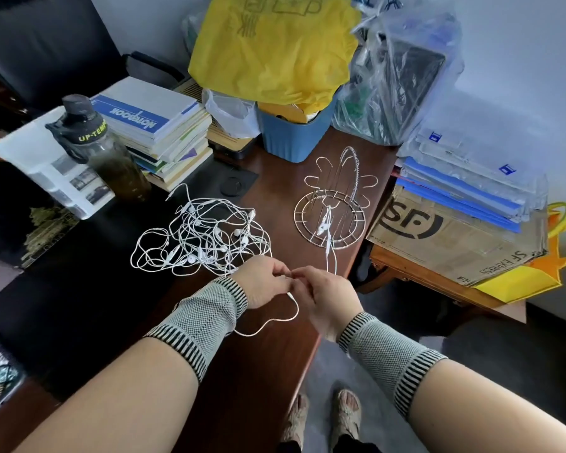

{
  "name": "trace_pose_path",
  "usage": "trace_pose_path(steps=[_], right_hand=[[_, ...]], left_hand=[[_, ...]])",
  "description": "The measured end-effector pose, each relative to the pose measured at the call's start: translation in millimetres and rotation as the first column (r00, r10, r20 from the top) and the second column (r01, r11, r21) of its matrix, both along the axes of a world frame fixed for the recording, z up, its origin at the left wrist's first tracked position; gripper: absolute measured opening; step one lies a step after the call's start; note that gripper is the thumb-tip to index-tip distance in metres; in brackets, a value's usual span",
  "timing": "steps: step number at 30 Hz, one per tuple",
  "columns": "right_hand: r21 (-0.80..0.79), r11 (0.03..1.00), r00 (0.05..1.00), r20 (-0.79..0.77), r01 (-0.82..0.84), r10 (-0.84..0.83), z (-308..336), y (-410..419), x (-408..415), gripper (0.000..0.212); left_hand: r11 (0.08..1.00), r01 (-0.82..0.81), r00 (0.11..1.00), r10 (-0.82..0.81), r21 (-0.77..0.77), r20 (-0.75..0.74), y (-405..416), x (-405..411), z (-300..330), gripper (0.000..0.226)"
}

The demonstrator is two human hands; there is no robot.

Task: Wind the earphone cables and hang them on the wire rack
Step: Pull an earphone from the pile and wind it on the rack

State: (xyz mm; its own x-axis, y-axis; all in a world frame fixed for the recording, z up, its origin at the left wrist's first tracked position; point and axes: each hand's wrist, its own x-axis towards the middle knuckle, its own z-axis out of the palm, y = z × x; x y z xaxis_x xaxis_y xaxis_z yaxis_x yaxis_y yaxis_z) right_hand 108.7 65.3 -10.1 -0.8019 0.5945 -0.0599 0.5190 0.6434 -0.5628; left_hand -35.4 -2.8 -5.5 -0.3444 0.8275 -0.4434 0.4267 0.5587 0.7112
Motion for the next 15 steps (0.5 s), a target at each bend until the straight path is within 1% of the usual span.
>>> trace_pose_path(steps=[1,3,5,8,10,11,13,15], right_hand=[[0.013,0.999,0.999,0.004,0.033,-0.033,-1.0,4.0,1.1,0.026],[0.037,0.997,0.998,0.011,0.063,-0.064,-3.7,11.4,4.2,0.025],[0.063,0.996,0.998,0.022,0.059,-0.061,-7.6,17.8,9.0,0.027],[0.053,0.997,0.998,-0.051,0.047,-0.045,-13.2,24.1,15.5,0.027],[0.034,0.998,0.992,-0.123,0.047,-0.043,-17.4,28.6,19.0,0.031],[0.028,0.998,0.987,-0.156,0.051,-0.046,-19.6,31.6,20.1,0.033],[0.030,0.998,0.977,-0.208,0.054,-0.047,-25.5,38.2,22.2,0.035],[0.060,0.997,0.969,-0.246,0.046,-0.030,-30.7,42.4,24.3,0.033]], left_hand=[[1.000,-0.005,1.000,0.005,0.018,-0.009,4.4,0.9,1.9,0.006],[0.998,-0.036,0.999,0.037,0.058,-0.015,10.8,1.1,3.9,0.008],[0.995,-0.063,0.997,0.065,0.078,-0.031,17.0,1.1,7.3,0.007],[0.994,-0.093,0.992,0.097,0.057,-0.075,25.5,2.1,11.8,0.019],[0.986,-0.156,0.987,0.157,0.053,-0.013,29.6,-1.3,12.9,0.028],[0.983,-0.176,0.984,0.175,0.052,0.030,30.8,-3.9,14.5,0.029],[0.983,-0.177,0.979,0.170,0.056,0.114,32.1,-7.7,16.6,0.023],[0.979,-0.191,0.959,0.170,0.074,0.224,34.0,-12.0,13.9,0.027]])
